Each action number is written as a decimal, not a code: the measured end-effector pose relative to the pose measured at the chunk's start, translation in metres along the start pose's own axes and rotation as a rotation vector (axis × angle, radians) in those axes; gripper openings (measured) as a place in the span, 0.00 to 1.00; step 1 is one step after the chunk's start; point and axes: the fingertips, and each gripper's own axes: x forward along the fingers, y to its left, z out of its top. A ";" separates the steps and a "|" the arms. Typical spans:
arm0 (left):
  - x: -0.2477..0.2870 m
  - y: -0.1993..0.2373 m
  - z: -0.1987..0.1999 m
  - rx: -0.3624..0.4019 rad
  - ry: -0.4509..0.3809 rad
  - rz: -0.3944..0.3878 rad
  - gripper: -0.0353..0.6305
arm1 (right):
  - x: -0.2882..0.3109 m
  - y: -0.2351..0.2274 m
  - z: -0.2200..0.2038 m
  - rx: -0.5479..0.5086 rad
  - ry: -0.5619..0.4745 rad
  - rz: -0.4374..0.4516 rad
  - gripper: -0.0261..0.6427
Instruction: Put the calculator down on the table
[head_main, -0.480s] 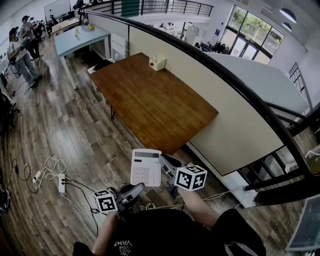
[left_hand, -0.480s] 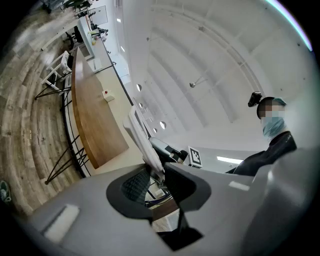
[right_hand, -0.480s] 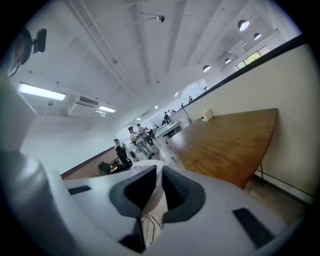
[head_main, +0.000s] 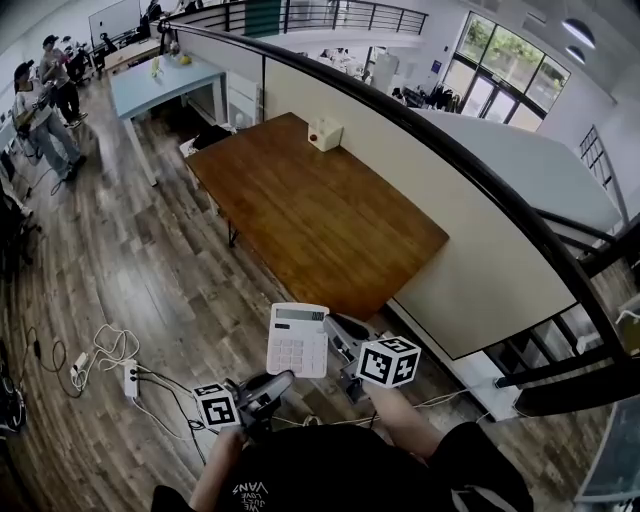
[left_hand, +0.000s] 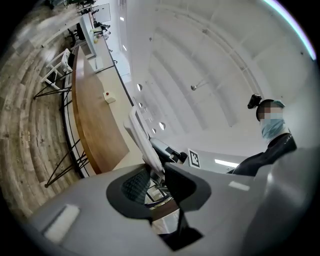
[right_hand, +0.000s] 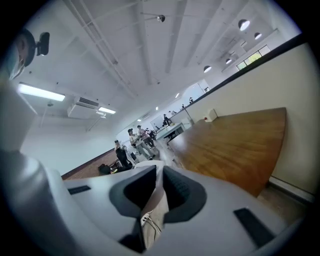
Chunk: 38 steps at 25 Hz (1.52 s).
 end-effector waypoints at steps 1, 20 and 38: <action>-0.002 0.003 0.008 0.000 0.006 -0.004 0.20 | 0.007 0.001 0.003 0.005 -0.004 -0.006 0.11; -0.083 0.072 0.165 -0.007 0.222 -0.109 0.20 | 0.155 0.052 0.027 0.084 -0.144 -0.188 0.11; -0.045 0.138 0.240 -0.054 0.291 -0.130 0.20 | 0.231 -0.001 0.065 0.121 -0.150 -0.261 0.11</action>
